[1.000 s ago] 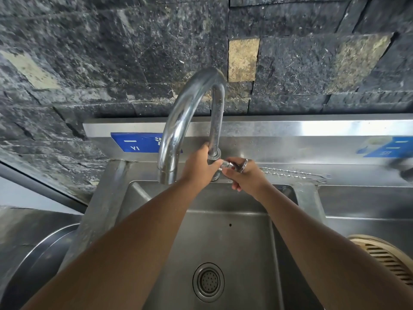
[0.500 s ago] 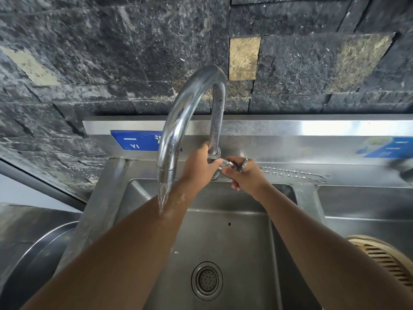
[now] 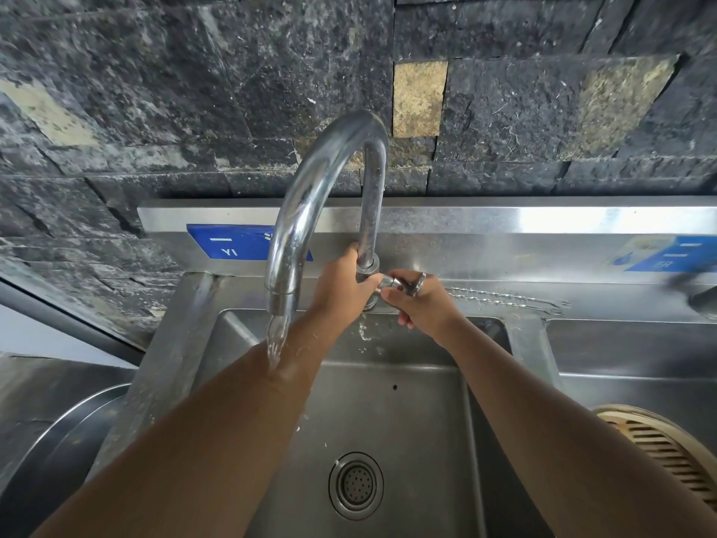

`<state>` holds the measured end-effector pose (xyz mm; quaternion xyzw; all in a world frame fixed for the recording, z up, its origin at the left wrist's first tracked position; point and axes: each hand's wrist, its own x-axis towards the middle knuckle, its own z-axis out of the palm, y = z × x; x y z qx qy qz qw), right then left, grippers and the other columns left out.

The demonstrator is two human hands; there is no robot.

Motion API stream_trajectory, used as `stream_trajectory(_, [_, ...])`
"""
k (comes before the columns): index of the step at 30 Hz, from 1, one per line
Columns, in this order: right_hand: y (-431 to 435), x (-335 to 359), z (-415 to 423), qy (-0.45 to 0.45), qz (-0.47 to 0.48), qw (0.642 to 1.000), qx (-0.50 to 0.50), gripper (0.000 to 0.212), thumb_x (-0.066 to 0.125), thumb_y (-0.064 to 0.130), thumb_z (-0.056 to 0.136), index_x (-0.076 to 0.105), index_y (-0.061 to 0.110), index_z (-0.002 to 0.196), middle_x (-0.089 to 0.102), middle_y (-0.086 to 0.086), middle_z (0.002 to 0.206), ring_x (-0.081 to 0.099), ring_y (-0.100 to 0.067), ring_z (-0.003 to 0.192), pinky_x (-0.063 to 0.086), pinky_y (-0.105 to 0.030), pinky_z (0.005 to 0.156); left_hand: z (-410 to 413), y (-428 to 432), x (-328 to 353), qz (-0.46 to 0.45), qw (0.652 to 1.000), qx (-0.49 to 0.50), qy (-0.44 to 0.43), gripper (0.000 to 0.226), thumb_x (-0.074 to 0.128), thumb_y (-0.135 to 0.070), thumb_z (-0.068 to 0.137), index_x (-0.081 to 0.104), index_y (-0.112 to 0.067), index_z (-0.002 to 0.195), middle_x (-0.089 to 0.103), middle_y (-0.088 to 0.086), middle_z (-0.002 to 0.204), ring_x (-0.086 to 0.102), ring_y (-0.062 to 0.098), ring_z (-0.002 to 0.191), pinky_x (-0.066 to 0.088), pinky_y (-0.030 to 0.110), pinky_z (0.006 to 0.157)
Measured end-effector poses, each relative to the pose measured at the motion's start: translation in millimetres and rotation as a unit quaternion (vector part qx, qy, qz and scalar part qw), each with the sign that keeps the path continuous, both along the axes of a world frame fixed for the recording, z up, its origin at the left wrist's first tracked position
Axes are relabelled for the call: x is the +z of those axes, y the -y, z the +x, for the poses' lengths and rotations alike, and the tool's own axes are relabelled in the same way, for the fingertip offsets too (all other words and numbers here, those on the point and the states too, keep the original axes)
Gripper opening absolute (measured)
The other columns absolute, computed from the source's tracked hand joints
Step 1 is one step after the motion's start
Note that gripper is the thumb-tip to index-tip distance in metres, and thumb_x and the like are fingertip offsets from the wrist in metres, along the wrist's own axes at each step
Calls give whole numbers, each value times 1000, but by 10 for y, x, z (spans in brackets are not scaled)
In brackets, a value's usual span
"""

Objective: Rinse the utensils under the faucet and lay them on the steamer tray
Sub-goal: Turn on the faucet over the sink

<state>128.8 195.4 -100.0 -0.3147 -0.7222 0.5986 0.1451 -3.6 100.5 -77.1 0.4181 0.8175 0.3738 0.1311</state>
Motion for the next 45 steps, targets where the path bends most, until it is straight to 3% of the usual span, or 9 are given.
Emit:
stream_trajectory(4, [1, -10, -3, -2, -7, 1000, -6, 27, 67, 20, 93, 65, 18, 120, 67, 1, 74, 56, -13, 44, 45, -24, 39, 4, 6, 10, -6, 1000, 3, -1, 34, 74, -28, 84, 59, -20, 113, 62, -17, 85, 65, 8, 81, 52, 25, 71])
stream_trajectory(8, [6, -7, -12, -4, -17, 1000, -9, 19, 67, 18, 92, 67, 22, 111, 65, 4, 70, 55, -14, 43, 44, -28, 43, 9, 7, 14, 2, 1000, 2, 0, 32, 75, -26, 83, 60, -21, 111, 58, -21, 80, 63, 8, 80, 45, 18, 66])
stream_trajectory(12, [8, 9, -9, 2, -14, 1000, -8, 24, 67, 19, 93, 67, 16, 117, 64, 2, 70, 55, -15, 44, 43, -27, 42, 13, 5, 12, 0, 1000, 3, 3, 35, 75, -27, 84, 59, -20, 114, 63, -14, 89, 65, 10, 84, 51, 24, 74])
stream_trajectory(25, [15, 12, -22, 6, -26, 999, -18, 27, 67, 17, 93, 66, 12, 119, 62, 2, 71, 53, -14, 43, 42, -25, 40, 22, 24, 26, 15, 1000, 0, 4, 30, 75, -24, 83, 60, -20, 109, 61, -19, 80, 59, -5, 74, 45, 16, 65])
stream_trajectory(33, [14, 18, -10, 20, -49, 998, -22, 34, 68, 17, 92, 63, 12, 126, 65, -1, 75, 55, -12, 44, 45, -24, 40, 42, 24, 31, 25, 1000, -3, 9, 34, 76, -21, 83, 60, -17, 113, 64, -14, 88, 64, 8, 82, 50, 22, 75])
stream_trajectory(37, [24, 47, -10, 30, -60, 997, -27, 38, 70, 17, 91, 62, 13, 128, 65, 0, 73, 57, -10, 43, 47, -23, 42, 62, 16, 49, 6, 1000, 19, 9, 38, 75, -22, 84, 59, -16, 118, 61, -13, 90, 61, 9, 83, 41, 10, 65])
stream_trajectory(39, [24, 60, -6, 33, -64, 997, -27, 39, 71, 15, 89, 62, 13, 127, 66, 1, 74, 58, -11, 45, 50, -25, 45, 78, 5, 56, -5, 1000, 28, 8, 40, 74, -23, 85, 58, -14, 121, 61, -12, 92, 60, 9, 83, 41, 15, 67])
stream_trajectory(42, [26, 64, 43, 36, -78, 996, -29, 46, 74, 10, 86, 58, 11, 129, 69, -1, 79, 65, -13, 54, 57, -28, 54, 127, -8, 57, -4, 999, 41, 5, 34, 73, -21, 87, 57, -14, 115, 60, -11, 92, 58, 10, 81, 42, 21, 71])
stream_trajectory(45, [-7, 42, 194, 50, -74, 995, -34, 59, 77, 5, 83, 50, 15, 135, 68, -4, 100, 72, -18, 70, 61, -31, 60, 254, 9, 23, 30, 996, 77, 21, 34, 71, -18, 88, 54, -13, 116, 63, -6, 98, 58, 11, 84, 39, 17, 70])
